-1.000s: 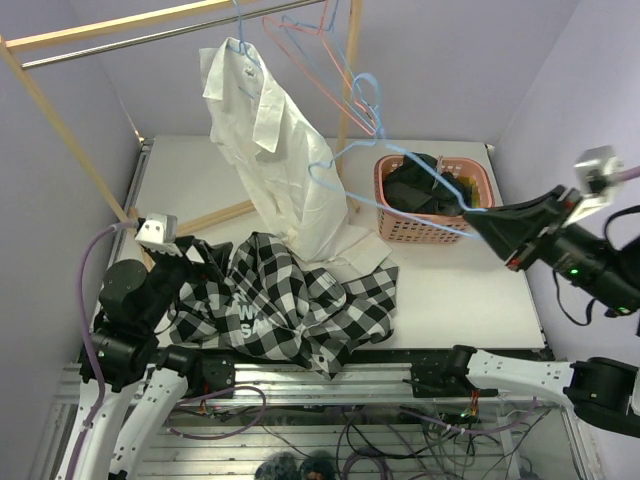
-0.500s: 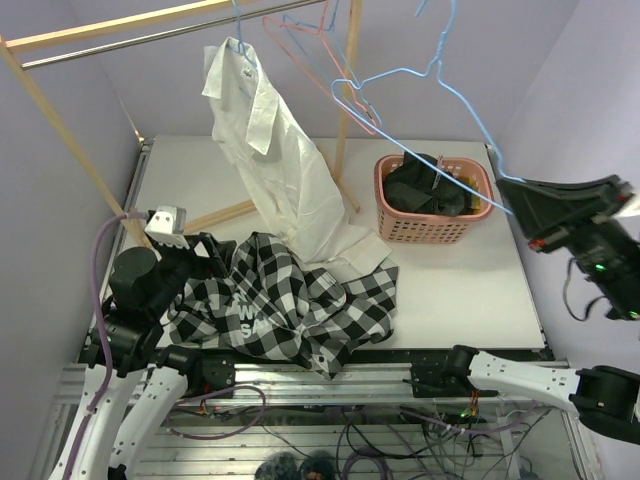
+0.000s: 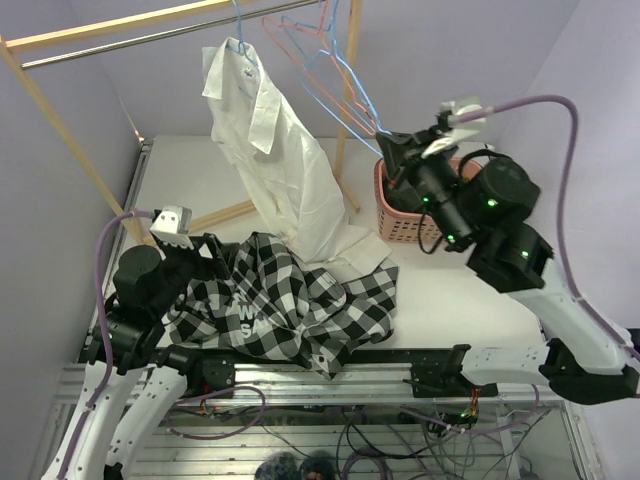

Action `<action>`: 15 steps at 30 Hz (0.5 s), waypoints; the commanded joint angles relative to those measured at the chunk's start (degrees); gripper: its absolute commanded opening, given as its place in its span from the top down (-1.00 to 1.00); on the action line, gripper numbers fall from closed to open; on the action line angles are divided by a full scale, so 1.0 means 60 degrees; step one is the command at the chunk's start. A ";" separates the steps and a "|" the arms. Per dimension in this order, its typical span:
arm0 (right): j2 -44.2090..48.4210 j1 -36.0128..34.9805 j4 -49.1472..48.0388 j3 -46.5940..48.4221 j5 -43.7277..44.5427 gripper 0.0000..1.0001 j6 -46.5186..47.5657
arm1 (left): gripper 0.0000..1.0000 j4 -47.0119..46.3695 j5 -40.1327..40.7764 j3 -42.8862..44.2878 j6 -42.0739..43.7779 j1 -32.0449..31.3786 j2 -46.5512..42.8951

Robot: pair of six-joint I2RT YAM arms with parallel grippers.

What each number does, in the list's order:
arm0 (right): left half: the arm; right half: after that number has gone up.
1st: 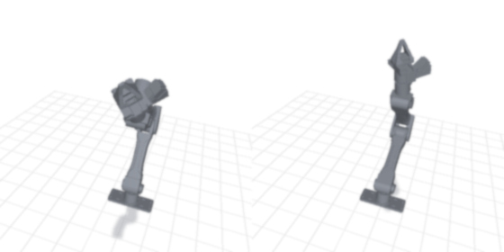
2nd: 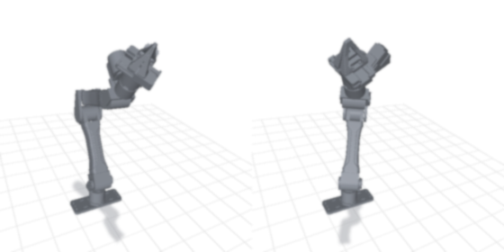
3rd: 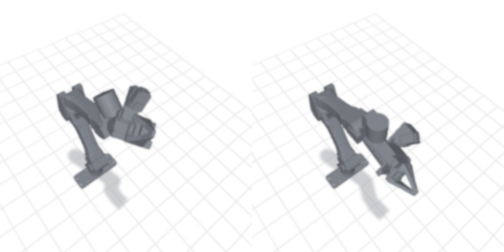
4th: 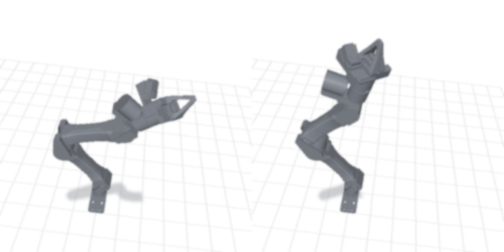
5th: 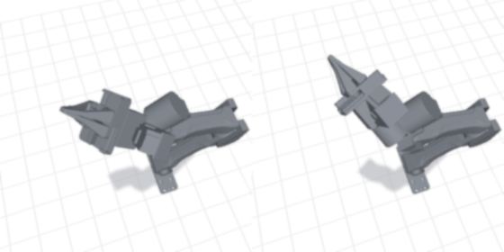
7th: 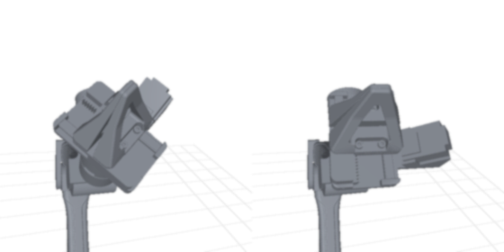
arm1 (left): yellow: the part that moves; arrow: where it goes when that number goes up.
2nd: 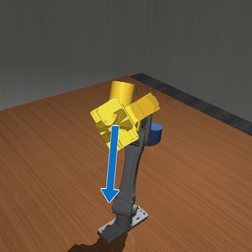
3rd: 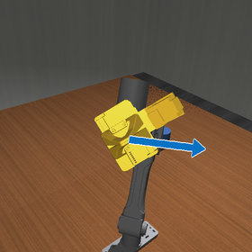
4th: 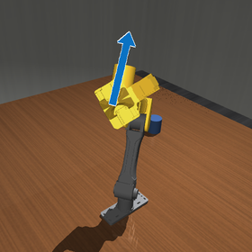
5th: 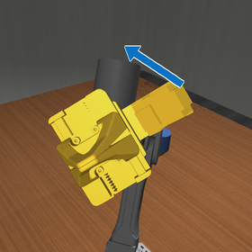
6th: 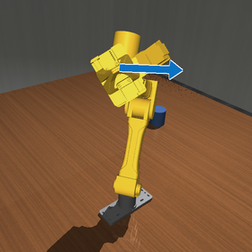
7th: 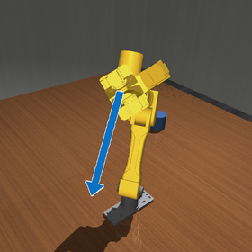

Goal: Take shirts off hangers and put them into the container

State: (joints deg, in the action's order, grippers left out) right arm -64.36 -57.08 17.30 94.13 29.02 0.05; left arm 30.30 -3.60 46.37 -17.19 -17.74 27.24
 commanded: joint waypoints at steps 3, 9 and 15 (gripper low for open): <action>-0.1162 0.0008 -0.3124 0.0057 0.0245 1.00 0.1250 | -0.84 0.0129 0.0452 0.0021 -0.0162 -0.0326 -0.0121; -0.2644 0.0467 -0.3676 0.1095 0.0022 1.00 0.1606 | -0.84 0.0148 0.0581 0.0005 -0.0211 -0.0494 -0.0164; -0.3951 0.1853 -0.3427 0.1966 -0.1193 1.00 0.0572 | -0.83 0.0166 0.0571 0.0011 -0.0215 -0.0679 -0.0023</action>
State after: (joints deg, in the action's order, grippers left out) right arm -85.73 -50.46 -0.21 103.48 26.30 6.94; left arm 30.59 -1.39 46.37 -18.02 -20.93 26.68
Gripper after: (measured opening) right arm 0.024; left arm 0.919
